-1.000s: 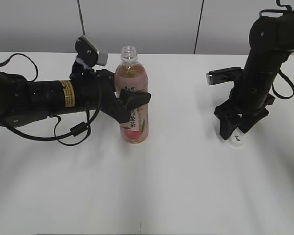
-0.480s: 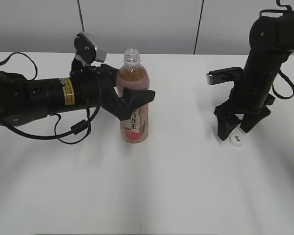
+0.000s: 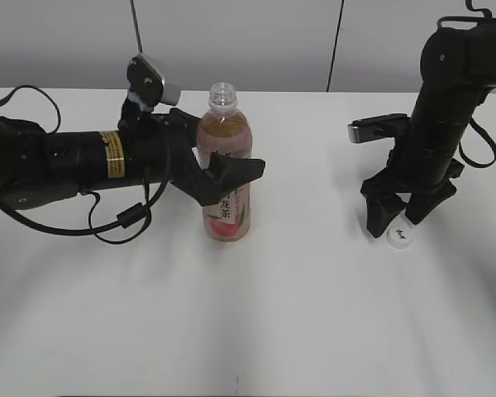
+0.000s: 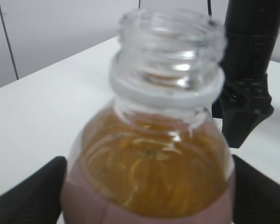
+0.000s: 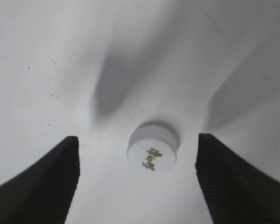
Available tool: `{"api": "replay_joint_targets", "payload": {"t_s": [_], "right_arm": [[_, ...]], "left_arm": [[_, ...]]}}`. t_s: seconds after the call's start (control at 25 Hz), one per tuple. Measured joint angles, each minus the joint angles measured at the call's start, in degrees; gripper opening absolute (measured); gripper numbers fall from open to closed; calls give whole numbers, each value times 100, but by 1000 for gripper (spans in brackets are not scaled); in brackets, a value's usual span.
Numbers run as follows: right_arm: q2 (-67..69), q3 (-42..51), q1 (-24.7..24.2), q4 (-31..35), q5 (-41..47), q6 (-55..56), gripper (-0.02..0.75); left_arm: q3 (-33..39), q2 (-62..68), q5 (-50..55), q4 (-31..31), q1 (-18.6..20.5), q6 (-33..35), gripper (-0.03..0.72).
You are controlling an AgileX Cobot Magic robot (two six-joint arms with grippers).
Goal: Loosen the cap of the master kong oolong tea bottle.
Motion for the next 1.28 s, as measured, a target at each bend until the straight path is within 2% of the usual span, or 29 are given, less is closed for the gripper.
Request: {"api": "replay_joint_targets", "payload": {"t_s": [0.28,0.6,0.76,1.08,1.28], "right_arm": [[0,0,0,37,26,6,585],[0,0,0,54,91,6,585],[0,0,0,61,93,46,585],[-166,0,0,66,147,66,585],[-327,0,0,61,252,72,585]], "left_arm": [[-17,-47,63,556,44,-292,599],[-17,-313,92,1092,402,-737,596],[35,-377,92,1474,441,-977,596],[411,-513,167,1643,482,-1020,594],[629,-1011,286,1898,710,-1077,591]]}}
